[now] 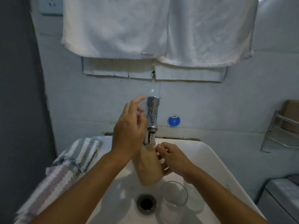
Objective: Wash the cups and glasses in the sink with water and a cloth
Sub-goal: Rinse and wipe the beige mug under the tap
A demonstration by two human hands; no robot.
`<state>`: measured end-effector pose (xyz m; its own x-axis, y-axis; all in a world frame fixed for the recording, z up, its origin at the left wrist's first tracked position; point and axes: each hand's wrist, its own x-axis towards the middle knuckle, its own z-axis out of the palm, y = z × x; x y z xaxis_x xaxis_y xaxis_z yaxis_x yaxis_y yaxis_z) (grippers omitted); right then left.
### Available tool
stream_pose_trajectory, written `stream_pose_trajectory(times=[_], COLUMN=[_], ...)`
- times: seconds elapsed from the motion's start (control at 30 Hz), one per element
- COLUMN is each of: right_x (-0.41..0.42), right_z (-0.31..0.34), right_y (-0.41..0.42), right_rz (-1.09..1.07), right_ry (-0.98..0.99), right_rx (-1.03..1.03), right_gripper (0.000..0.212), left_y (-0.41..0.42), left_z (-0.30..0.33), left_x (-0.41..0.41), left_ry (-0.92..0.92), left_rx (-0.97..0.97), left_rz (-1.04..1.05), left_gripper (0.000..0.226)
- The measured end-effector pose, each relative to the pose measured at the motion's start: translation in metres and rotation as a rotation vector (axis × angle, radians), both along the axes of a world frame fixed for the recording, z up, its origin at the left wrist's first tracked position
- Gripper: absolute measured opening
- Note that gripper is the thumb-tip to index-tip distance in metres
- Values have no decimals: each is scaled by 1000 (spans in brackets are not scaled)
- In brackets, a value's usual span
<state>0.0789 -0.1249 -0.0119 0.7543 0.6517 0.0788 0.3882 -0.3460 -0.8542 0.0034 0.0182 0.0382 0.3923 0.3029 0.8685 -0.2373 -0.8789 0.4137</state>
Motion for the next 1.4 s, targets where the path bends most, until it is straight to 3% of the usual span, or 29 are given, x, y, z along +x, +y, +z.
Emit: stream_pose_trajectory(times=[0.17, 0.47, 0.53, 0.6, 0.67, 0.73, 0.8, 0.9, 1.03, 1.13, 1.23, 1.33, 1.4], right_x=[-1, 6, 7, 9, 8, 6, 3, 1, -1, -4, -3, -6, -11], right_z=[6, 3, 2, 1, 2, 2, 2, 1, -3, -4, -4, -9, -14], right_y=[-1, -2, -2, -2, -2, -1, 1, 3, 5, 8, 7, 10, 16], right_rz=[-16, -10, -4, 5, 17, 32, 49, 55, 77, 106, 168, 219, 269], right_ry=[18, -8, -12, -8, 8, 26, 43, 80, -10, -183, -402, -842, -1149], right_rx=[21, 13, 3, 17, 39, 55, 57, 60, 48, 53, 50, -92, -144], right_gripper=[32, 33, 33, 34, 34, 34, 34, 35, 64, 73, 83, 88, 86], left_y=[1, 1, 2, 7, 16, 17, 10, 7, 0, -5, 2, 23, 47], left_z=[12, 0, -6, -14, -24, -37, -47, -56, -56, -48, -40, -41, -44], left_x=[3, -9, -16, -23, -29, -36, -44, -39, -41, -52, -74, -112, -136], left_ry=[128, 82, 39, 108, 405, 696, 803, 709, 749, 869, 904, 773, 666], left_rx=[201, 191, 85, -113, -397, -726, -942, -1040, -1092, -1043, -797, -420, -286], left_rz=[82, 68, 76, 140, 165, -10, -232, -383, -405, -364, -123, 200, 431], left_gripper=[55, 47, 42, 34, 41, 64, 69, 54, 44, 47, 43, 37, 26])
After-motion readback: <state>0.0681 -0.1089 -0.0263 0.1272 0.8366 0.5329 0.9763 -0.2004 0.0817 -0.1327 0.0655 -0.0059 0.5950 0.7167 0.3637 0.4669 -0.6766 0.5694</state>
